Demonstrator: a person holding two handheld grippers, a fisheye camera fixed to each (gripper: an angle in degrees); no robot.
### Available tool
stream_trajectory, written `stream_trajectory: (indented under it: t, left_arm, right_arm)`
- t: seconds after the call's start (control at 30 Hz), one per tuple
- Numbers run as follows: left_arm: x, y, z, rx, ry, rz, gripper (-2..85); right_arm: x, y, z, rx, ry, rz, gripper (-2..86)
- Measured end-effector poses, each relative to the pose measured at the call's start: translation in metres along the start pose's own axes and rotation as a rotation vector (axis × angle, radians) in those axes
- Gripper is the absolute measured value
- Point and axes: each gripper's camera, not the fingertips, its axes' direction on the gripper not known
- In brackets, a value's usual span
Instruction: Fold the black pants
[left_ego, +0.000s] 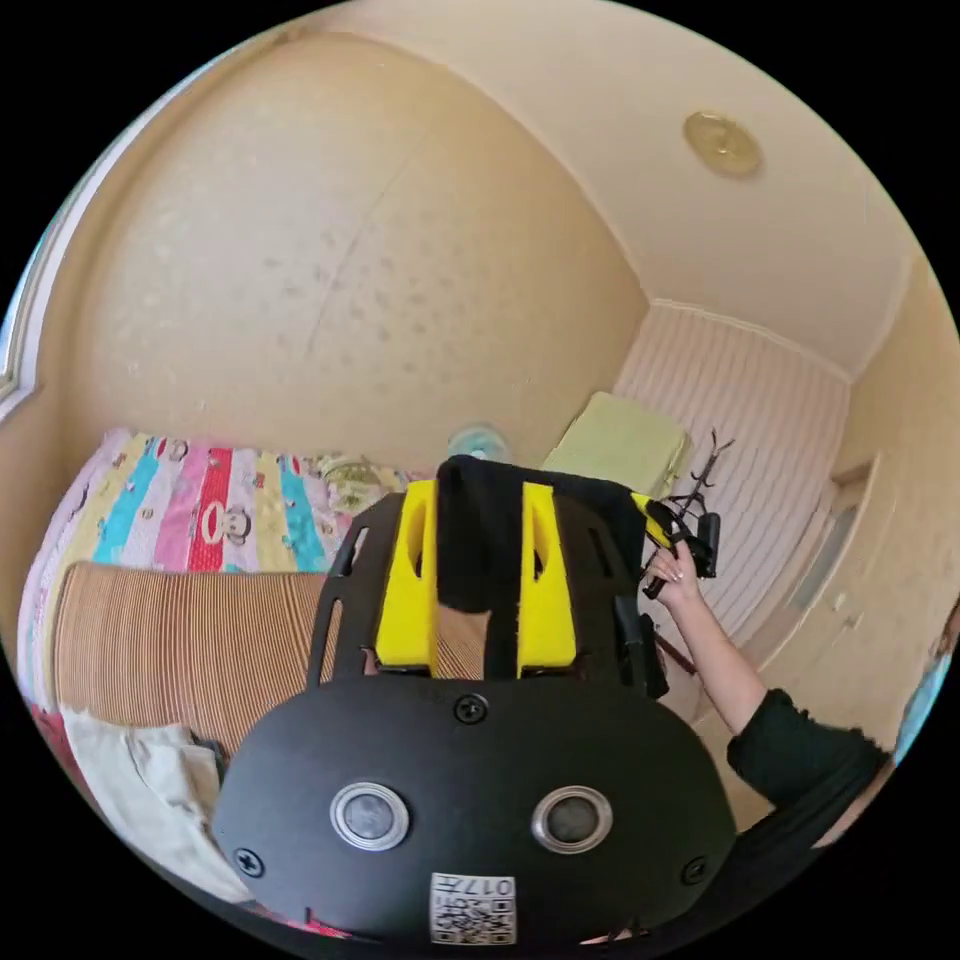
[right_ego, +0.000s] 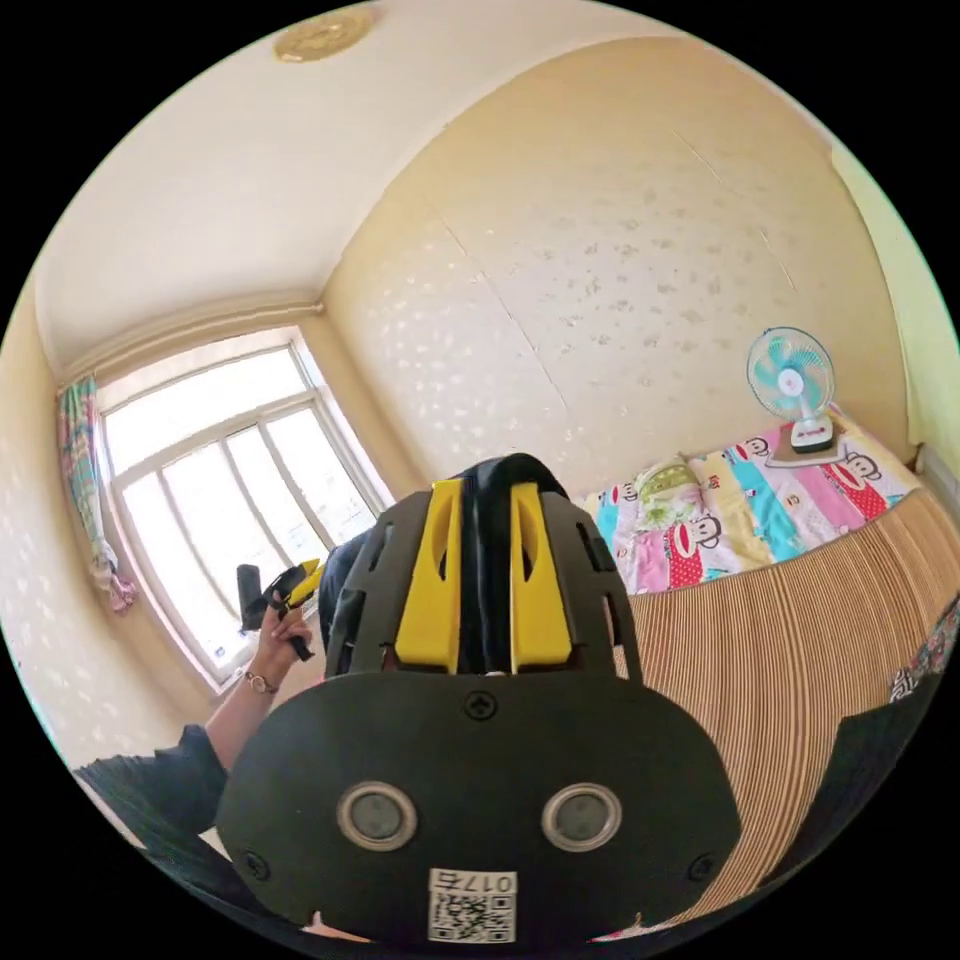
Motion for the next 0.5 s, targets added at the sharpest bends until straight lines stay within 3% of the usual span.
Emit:
stream_trajectory:
  t: [0.13,0.2,0.27,0.4,0.5]
  left_arm:
    - [-0.048,0.067,0.058,-0.176,-0.053,-0.001,14.9]
    - [-0.063,0.127,0.087,-0.332,-0.095,0.033,14.8]
    - [-0.083,0.222,0.124,-0.557,-0.094,0.02,15.4]
    - [-0.085,0.341,0.142,-0.63,0.042,-0.039,16.1]
    - [-0.071,0.39,0.165,-0.678,0.071,-0.074,16.2]
  right_arm:
    - [0.024,0.085,0.032,-0.179,0.301,-0.053,14.1]
    - [0.043,0.155,0.044,-0.305,0.343,-0.082,14.2]
    - [0.064,0.234,0.053,-0.437,0.345,-0.056,14.3]
    - [0.07,0.391,0.05,-0.509,0.085,0.0,15.7]
    - [0.068,0.445,0.06,-0.502,0.098,0.171,15.6]
